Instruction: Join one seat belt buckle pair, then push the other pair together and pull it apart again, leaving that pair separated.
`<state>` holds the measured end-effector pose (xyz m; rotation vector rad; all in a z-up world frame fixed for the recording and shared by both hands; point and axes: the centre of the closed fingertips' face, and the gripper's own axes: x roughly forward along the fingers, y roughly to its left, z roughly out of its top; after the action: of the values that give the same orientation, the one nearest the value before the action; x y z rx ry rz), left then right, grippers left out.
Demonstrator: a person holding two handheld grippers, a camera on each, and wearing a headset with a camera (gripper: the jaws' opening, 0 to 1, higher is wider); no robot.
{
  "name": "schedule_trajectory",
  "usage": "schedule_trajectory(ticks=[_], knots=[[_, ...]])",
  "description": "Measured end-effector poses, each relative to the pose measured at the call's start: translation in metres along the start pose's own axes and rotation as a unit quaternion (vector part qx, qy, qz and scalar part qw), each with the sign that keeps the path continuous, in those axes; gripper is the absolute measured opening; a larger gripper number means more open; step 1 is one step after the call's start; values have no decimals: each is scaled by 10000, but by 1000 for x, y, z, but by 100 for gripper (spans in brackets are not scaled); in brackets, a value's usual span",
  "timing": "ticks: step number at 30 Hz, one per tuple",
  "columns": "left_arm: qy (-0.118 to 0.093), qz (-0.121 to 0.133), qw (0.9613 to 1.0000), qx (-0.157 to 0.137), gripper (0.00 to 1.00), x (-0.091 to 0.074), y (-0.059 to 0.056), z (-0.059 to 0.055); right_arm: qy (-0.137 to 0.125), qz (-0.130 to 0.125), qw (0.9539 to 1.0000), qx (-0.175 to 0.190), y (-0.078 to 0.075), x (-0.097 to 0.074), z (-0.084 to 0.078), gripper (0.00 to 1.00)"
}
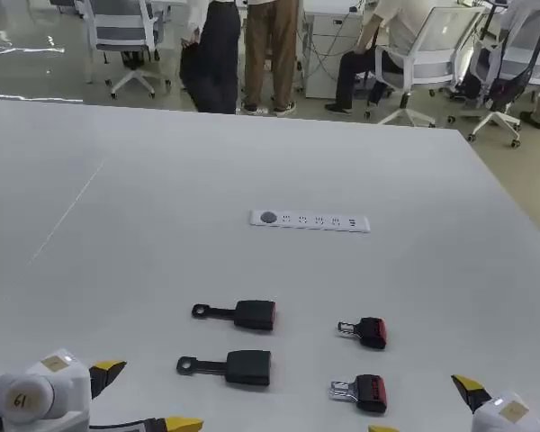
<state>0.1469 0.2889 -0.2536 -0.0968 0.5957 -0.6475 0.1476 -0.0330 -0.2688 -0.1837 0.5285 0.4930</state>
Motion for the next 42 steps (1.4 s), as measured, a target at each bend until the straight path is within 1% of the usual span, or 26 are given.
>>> schedule_trajectory(ticks=[6,13,22,34,39,42], knots=[[8,-19,10000,12,100,0,-1,0,20,23,10000,-4,1,0,-1,94],[20,0,10000,20,100,-1,0,-1,26,61,10000,-26,2,0,0,94],[19,2,10000,14,100,1,3,-2,67,197,9998,-59,7,4,-1,94],[80,-91,9998,154,100,14,3,1,234,510,9982,-227,11,12,-4,93],[140,-151,9996,202,100,20,1,1,282,599,9974,-276,8,17,-5,93],[151,-172,9995,200,100,22,1,3,284,609,9974,-262,6,19,-4,92]])
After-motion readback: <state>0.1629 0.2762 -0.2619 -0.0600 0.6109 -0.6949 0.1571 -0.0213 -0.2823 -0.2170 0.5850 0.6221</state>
